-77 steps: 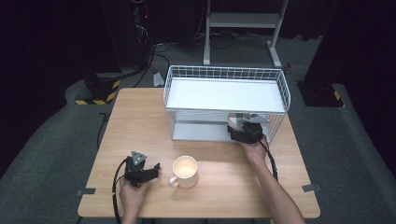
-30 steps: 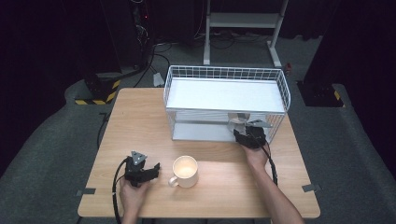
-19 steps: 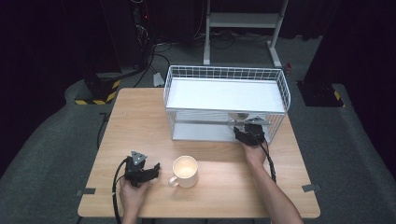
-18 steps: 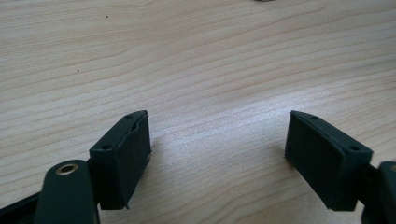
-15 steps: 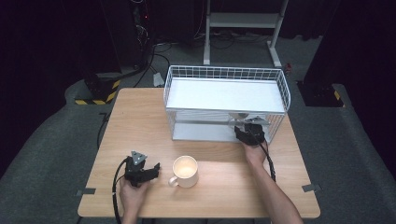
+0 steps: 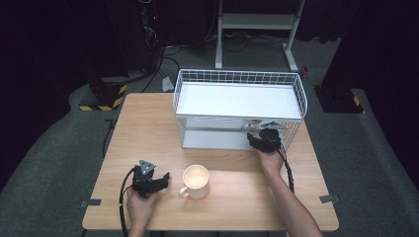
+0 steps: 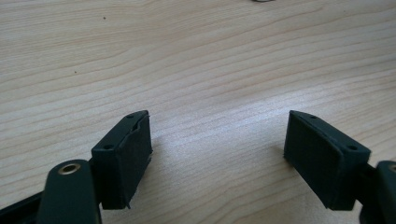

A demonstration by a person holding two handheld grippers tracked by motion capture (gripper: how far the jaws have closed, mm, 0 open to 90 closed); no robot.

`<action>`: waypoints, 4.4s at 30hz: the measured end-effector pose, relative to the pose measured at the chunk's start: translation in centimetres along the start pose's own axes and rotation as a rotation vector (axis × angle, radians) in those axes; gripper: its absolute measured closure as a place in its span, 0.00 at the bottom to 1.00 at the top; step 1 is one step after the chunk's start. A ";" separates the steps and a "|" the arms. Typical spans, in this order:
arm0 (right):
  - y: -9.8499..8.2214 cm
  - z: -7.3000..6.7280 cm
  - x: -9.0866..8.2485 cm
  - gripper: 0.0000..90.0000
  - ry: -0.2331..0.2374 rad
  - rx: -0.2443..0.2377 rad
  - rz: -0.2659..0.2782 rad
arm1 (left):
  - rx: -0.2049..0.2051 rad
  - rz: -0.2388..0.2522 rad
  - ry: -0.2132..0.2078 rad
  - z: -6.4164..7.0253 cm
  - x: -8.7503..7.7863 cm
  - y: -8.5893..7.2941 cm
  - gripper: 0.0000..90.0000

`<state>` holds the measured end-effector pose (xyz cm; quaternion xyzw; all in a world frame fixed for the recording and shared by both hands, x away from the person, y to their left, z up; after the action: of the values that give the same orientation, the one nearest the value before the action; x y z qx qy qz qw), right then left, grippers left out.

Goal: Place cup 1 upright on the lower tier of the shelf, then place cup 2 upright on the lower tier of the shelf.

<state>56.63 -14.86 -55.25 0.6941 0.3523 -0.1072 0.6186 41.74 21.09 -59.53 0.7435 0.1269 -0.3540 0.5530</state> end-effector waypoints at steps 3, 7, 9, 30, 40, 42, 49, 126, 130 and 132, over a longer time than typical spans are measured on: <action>-0.1 0.5 -0.7 0.37 -0.023 -0.008 0.013 | 0.000 0.001 -0.004 0.0 0.0 0.0 0.26; -0.8 1.2 -0.9 0.30 -0.017 0.000 0.008 | -0.002 -0.001 -0.001 0.0 0.0 0.0 0.25; -1.0 1.6 -1.0 0.28 -0.008 0.031 -0.001 | -0.005 -0.004 0.002 -0.1 0.0 0.0 0.25; -2.5 1.4 -4.2 0.32 0.061 -0.017 -0.004 | -0.007 -0.005 0.004 -0.1 0.0 0.0 0.25; -3.4 1.6 -6.1 0.35 0.075 -0.024 0.009 | -0.010 -0.005 0.006 -0.1 0.0 0.0 0.25; -3.8 1.8 -6.4 0.35 0.073 -0.026 -0.003 | -0.010 -0.005 0.006 -0.1 0.0 0.0 0.25; -4.4 1.8 -7.9 0.36 0.079 -0.043 0.014 | -0.011 -0.005 0.006 -0.1 0.0 0.0 0.25; -11.7 4.5 -10.4 0.25 -0.018 -0.121 -0.145 | 0.091 0.153 -0.292 7.8 -7.1 -0.5 0.16; -11.7 4.5 -10.4 0.25 -0.018 -0.121 -0.145 | 0.120 0.149 -0.289 8.6 -7.0 -0.1 0.16; -11.7 4.5 -10.4 0.25 -0.018 -0.123 -0.146 | 0.136 0.148 -0.296 8.9 -6.9 0.1 0.16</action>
<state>43.10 -22.96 -59.33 0.6265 0.4023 -0.1363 0.6535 33.39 14.33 -56.09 0.7264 -0.0351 -0.4256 0.5385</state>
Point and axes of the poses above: each handheld gripper's, and its own axes: x roughly forward along the jaws, y roughly out of its top, z roughly to its right, the point moved 10 cm from there along x, roughly forward along the jaws, and after that the axes turned 10 degrees about x, right-handed, at the moved point
